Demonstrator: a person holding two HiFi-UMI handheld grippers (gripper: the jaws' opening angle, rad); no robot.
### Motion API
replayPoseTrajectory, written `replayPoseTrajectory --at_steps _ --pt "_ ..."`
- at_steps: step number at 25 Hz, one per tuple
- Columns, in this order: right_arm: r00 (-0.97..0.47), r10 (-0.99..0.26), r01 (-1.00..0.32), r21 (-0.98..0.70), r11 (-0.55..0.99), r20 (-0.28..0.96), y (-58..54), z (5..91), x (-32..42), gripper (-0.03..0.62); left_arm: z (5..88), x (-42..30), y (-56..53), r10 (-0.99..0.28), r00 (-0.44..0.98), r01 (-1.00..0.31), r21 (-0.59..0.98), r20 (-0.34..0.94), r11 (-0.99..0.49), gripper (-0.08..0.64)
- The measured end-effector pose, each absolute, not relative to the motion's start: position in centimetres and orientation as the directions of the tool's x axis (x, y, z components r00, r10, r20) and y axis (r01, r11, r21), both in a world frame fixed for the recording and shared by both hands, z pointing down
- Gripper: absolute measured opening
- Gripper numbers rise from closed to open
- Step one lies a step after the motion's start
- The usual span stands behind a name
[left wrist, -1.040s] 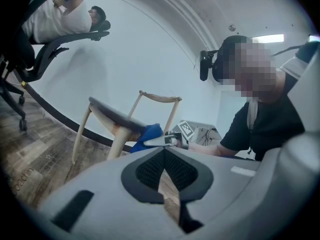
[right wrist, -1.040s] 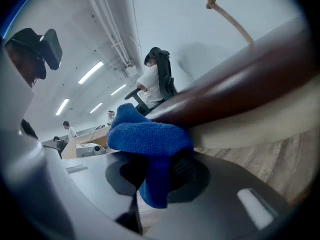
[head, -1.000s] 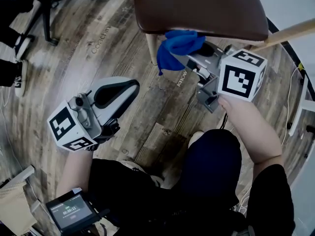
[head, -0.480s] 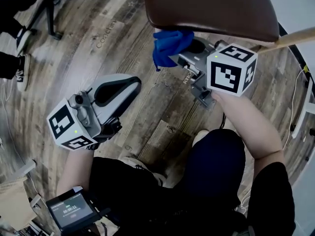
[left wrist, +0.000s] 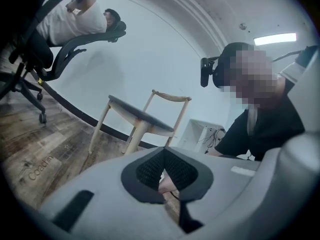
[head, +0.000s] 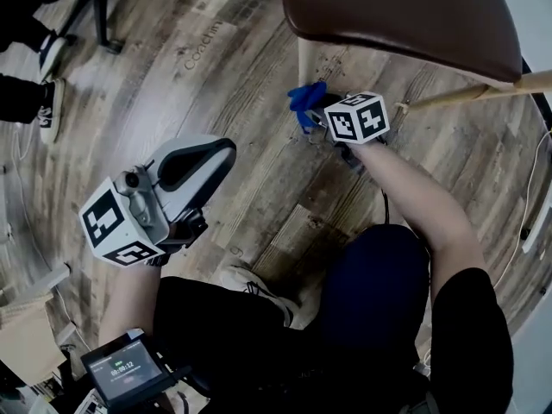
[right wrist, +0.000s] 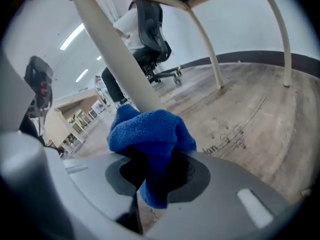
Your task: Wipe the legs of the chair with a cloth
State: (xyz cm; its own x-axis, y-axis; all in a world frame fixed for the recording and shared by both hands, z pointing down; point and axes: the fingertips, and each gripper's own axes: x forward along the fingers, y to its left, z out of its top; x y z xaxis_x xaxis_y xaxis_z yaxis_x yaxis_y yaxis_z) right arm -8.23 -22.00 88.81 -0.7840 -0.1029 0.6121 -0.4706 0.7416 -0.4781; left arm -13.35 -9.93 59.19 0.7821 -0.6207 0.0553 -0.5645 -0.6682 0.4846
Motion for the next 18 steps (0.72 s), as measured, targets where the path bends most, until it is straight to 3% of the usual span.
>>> replayPoseTrajectory --at_steps 3,6,12,18 --pt "-0.674 -0.071 -0.539 -0.424 0.727 0.735 -22.1 94.8 -7.8 0.094 59.7 -14.5 -9.5 -0.643 0.763 -0.59 0.485 0.074 -0.645 -0.002" --pt "-0.626 -0.06 -0.539 -0.377 0.753 0.777 -22.3 97.1 -7.9 0.095 59.6 -15.4 -9.2 -0.661 0.747 -0.603 0.488 0.069 -0.631 -0.002" --pt "-0.679 -0.093 -0.531 -0.4 0.747 0.728 -22.6 93.6 -7.6 0.094 59.1 -14.9 -9.2 -0.652 0.757 -0.586 0.484 0.042 -0.649 -0.002" --pt "-0.803 -0.15 -0.443 -0.409 0.798 0.576 -22.9 80.6 -7.4 0.094 58.0 -13.1 -9.9 -0.615 0.789 -0.544 0.468 0.002 -0.697 -0.002"
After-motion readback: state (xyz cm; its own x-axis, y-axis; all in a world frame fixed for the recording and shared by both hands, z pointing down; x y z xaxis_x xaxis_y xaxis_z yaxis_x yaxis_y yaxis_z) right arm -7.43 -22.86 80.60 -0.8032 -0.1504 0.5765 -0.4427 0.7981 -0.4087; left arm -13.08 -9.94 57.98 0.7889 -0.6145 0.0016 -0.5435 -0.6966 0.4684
